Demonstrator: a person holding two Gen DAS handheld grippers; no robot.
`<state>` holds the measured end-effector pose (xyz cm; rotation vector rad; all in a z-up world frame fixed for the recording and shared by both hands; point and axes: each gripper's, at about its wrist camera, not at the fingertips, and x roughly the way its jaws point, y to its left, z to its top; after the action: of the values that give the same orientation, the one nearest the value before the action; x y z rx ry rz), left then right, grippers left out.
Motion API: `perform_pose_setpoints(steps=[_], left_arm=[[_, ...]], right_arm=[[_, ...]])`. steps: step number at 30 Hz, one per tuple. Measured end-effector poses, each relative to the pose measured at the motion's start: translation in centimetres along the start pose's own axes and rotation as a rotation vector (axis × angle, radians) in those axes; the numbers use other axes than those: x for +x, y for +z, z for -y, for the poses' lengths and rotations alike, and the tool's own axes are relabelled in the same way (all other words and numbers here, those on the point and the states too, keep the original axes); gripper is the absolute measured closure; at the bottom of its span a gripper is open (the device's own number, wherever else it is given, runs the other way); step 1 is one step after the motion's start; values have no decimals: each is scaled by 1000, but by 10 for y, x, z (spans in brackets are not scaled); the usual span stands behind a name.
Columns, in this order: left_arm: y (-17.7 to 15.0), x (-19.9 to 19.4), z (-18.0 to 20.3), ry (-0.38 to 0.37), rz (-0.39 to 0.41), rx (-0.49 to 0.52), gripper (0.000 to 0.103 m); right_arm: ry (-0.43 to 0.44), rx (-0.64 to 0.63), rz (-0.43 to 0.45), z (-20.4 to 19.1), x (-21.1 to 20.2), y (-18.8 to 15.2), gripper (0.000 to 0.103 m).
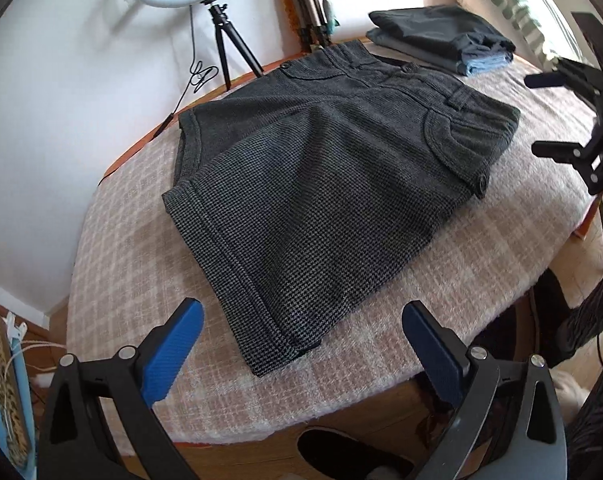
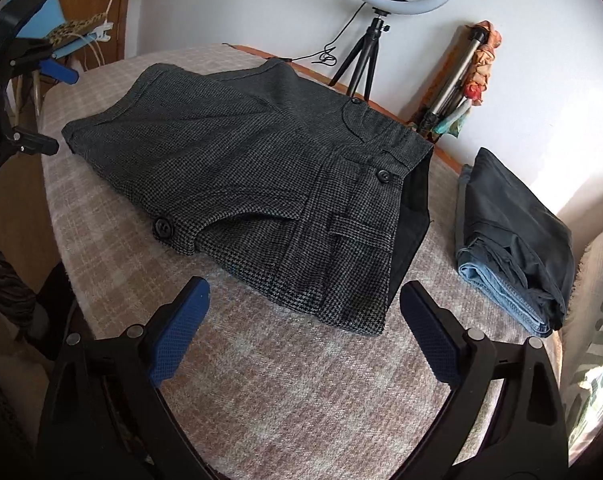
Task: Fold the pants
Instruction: 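Grasp the leg hem of the grey houndstooth shorts with the left tool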
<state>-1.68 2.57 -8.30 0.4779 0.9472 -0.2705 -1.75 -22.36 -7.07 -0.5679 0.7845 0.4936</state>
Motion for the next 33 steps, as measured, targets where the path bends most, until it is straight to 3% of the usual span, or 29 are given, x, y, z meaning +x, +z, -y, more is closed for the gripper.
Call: perform_pose_setpoints(steps=[3, 5, 6, 13, 20, 22, 25, 26, 28, 33], left_arm=[[-3, 10, 3, -25, -35, 54, 13], [-5, 16, 2, -29, -58, 70, 33], [-6, 20, 1, -30, -71, 80, 36], [-14, 39, -12, 6, -122, 81, 37], [-13, 46, -10, 34, -101, 87, 37], [-13, 46, -11, 29, -82, 75, 39], [-12, 47, -17, -49, -63, 33, 60], [-12, 48, -19, -63, -59, 21, 61], [-11, 48, -20, -70, -50, 17, 65], [-6, 40, -21, -86, -7, -13, 80]], right_arm=[[18, -30, -20, -6, 12, 2, 8], [25, -57, -37, -9, 21, 4, 8], [22, -80, -46, -11, 25, 3, 8], [-32, -146, -79, -10, 44, 3, 8], [-97, -189, -55, -14, 52, 8, 9], [-74, -177, -62, -14, 53, 11, 21], [-26, -153, -76, -13, 53, 14, 38], [-21, -150, -78, -13, 53, 15, 42], [-8, -142, -83, -13, 52, 17, 62], [-20, -128, -59, -14, 44, 25, 79]])
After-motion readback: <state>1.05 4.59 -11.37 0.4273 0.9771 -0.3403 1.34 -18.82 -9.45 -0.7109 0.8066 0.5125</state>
